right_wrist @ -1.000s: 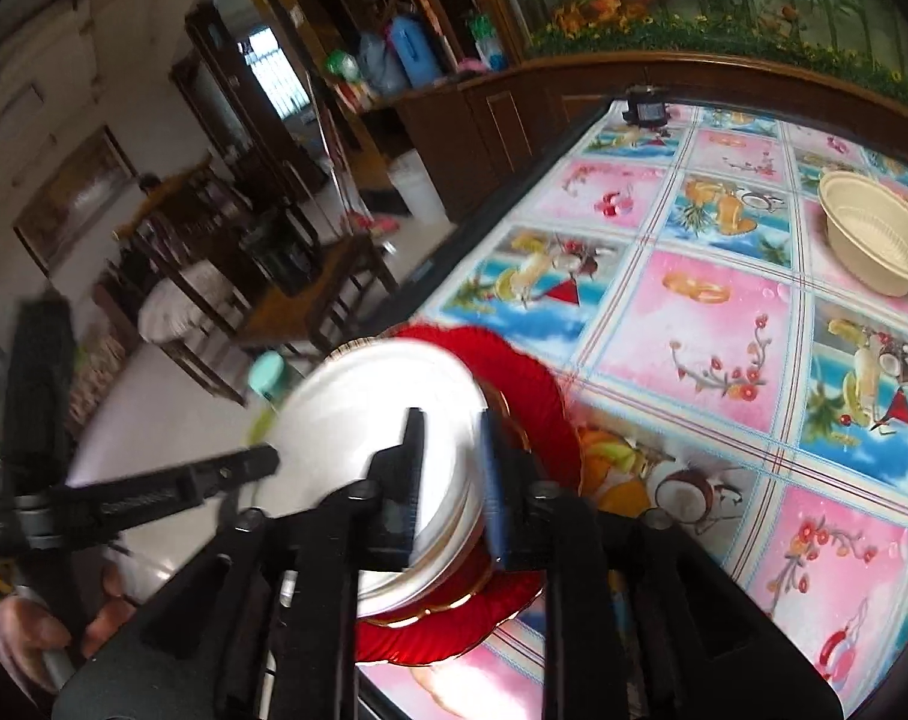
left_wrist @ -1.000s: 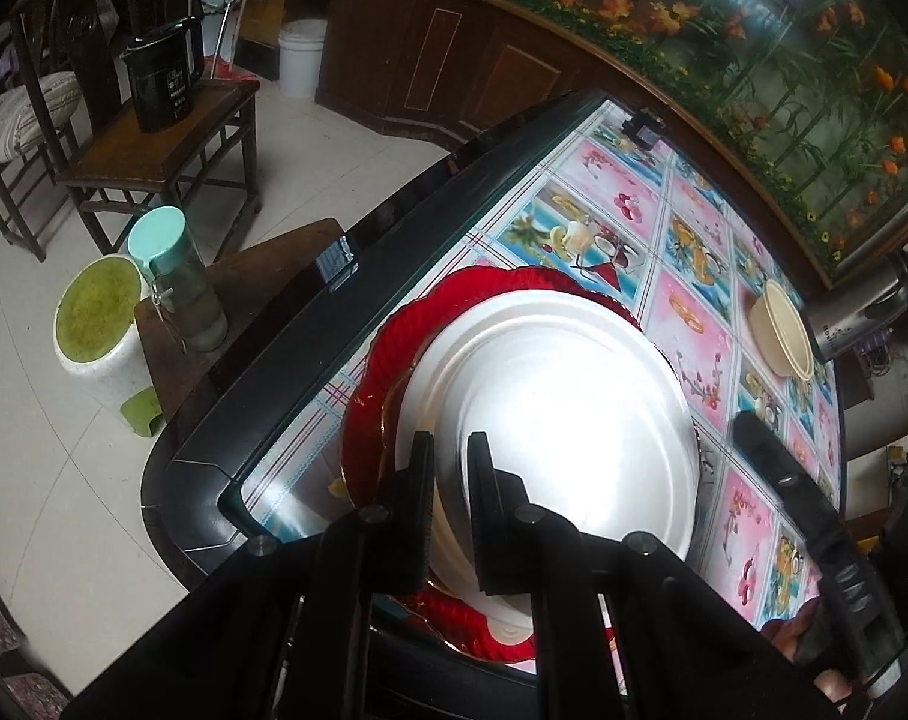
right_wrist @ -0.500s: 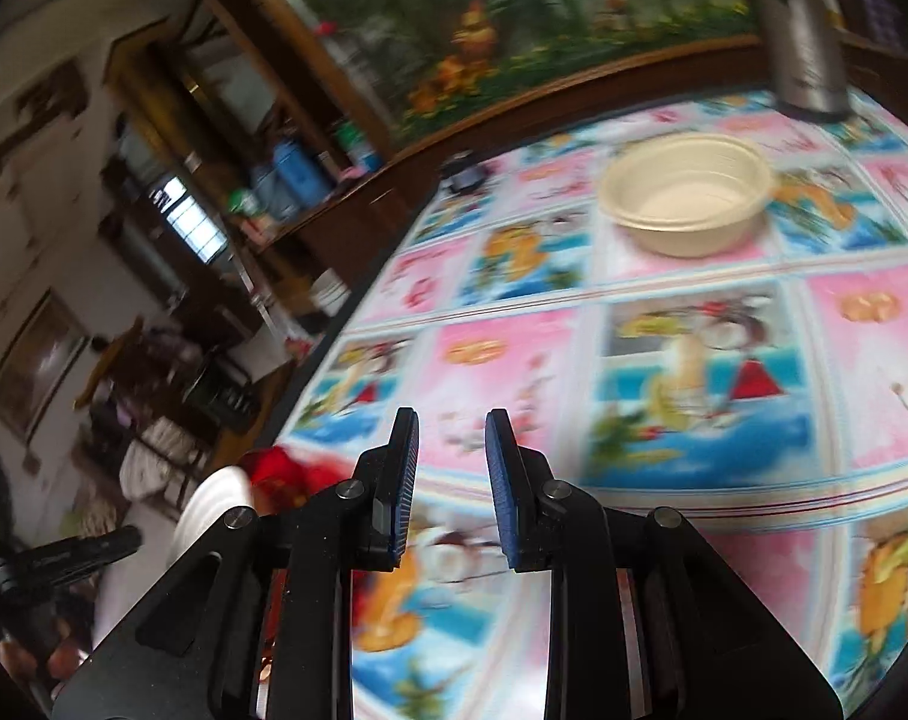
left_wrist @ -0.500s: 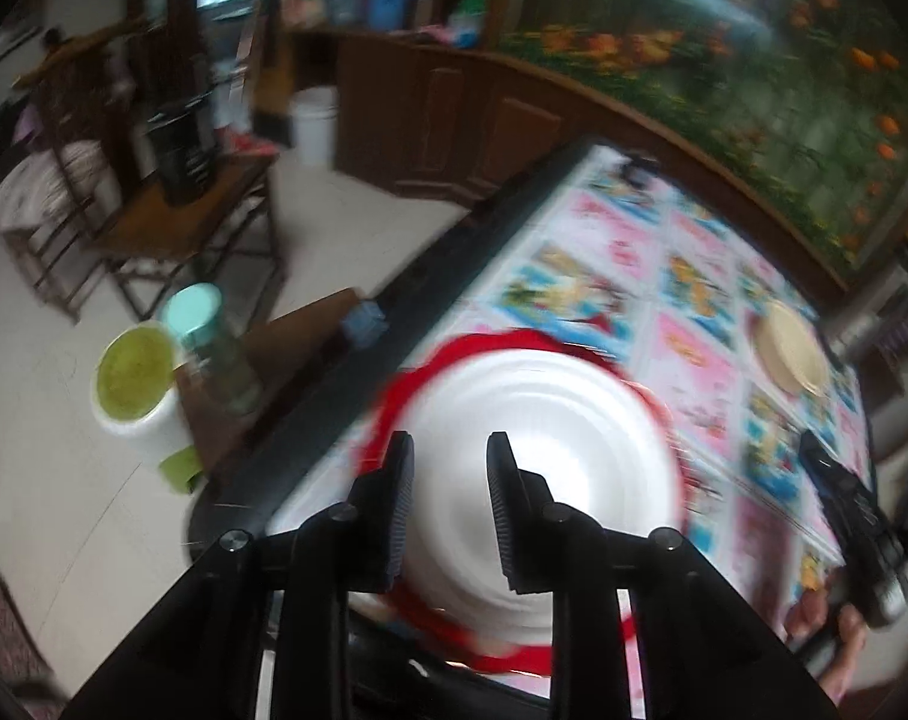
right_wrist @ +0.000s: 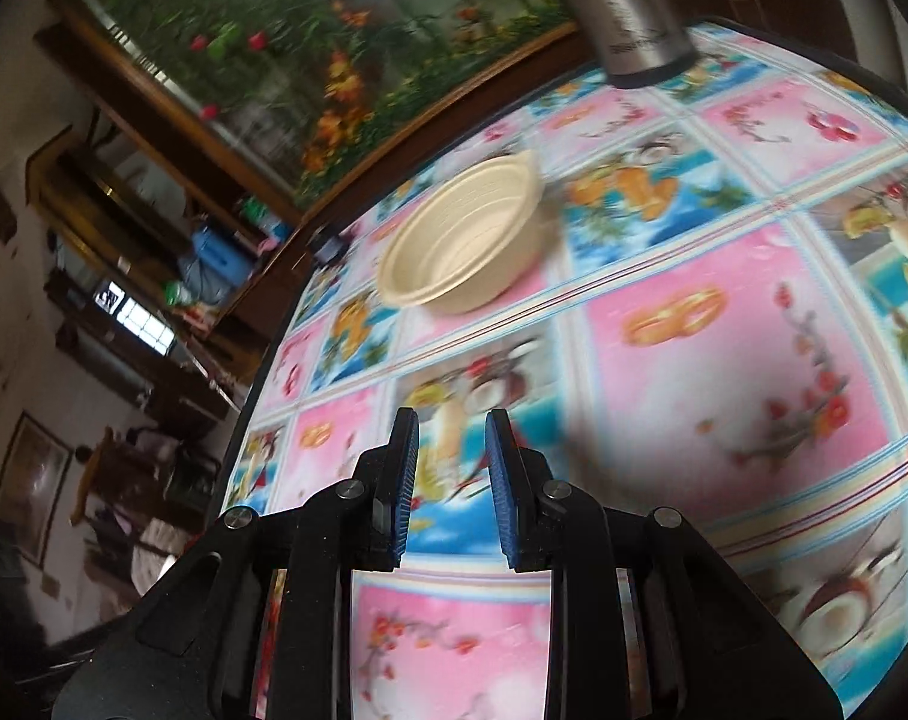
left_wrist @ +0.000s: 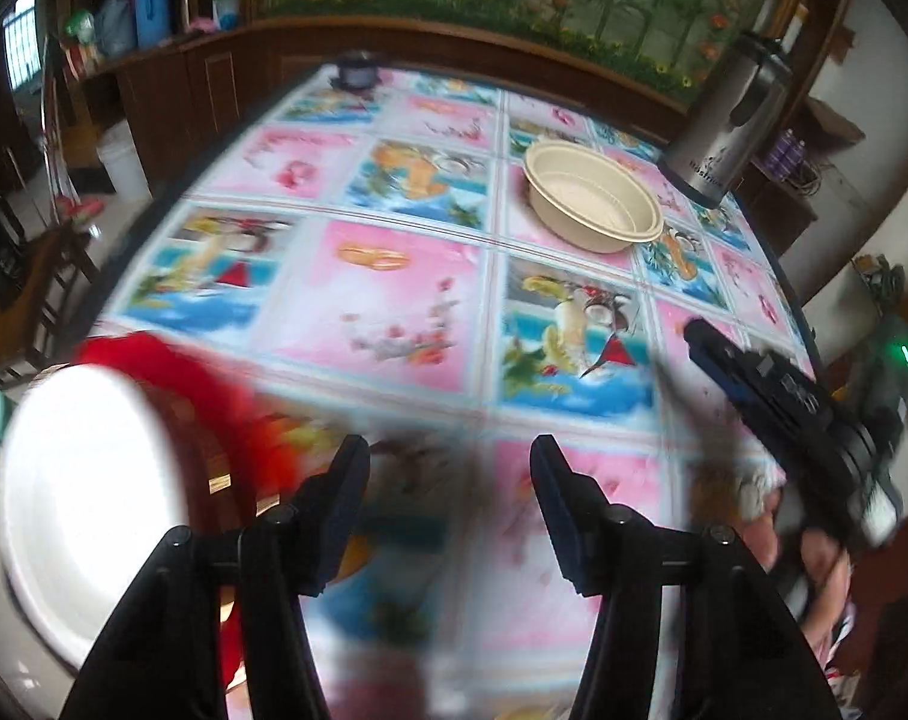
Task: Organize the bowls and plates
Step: 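Release the white plate and move both tools toward the remaining beige bowl, then grasp the beige bowl rim with the right tool while the left tool grasps it too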
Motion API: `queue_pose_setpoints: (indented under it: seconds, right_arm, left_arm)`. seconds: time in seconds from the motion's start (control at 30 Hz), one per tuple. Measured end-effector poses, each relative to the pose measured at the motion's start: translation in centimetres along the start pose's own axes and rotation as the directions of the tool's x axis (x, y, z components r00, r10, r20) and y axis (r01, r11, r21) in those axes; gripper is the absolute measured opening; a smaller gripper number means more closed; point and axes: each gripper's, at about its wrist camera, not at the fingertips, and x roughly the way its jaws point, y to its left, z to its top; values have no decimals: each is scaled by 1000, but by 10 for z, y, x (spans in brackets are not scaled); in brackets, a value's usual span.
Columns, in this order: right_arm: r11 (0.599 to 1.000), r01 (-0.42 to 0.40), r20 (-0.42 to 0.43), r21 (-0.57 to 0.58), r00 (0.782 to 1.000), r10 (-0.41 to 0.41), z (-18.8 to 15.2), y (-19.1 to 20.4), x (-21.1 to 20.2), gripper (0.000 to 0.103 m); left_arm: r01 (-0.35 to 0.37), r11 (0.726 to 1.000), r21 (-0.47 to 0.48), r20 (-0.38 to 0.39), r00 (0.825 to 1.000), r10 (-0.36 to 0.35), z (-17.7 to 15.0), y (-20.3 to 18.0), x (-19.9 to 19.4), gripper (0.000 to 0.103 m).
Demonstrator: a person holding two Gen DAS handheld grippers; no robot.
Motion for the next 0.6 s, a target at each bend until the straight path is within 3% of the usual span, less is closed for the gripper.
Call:
queue_pose_setpoints:
  seconds: [0.13,0.27,0.37,0.4,0.6]
  right_arm:
    - [998,12,6,69,1000,-12,12,-27,-3,23]
    - [994,15,5,107,1000,-15,18,-40,-3,23]
    - [993,10,-1,119,1000,-10,22,-45,-2,23]
    - [992,14,-3,123,1000,-14,25,-46,-1,23]
    - [994,48,4,96,999,-49,64,-34,14,31]
  left_arm:
    - [6,999,-38,5,1000,-6,23,-19,26,56]
    - [-17,995,-95,102,994,27,44,-36,41,57]
    - [-49,984,-170,177,981,79,45,-32,52,72]
    - [-44,981,-189,186,979,80,44,-29,58,73]
    - [-25,965,-261,59,997,42,42,-3,95,73]
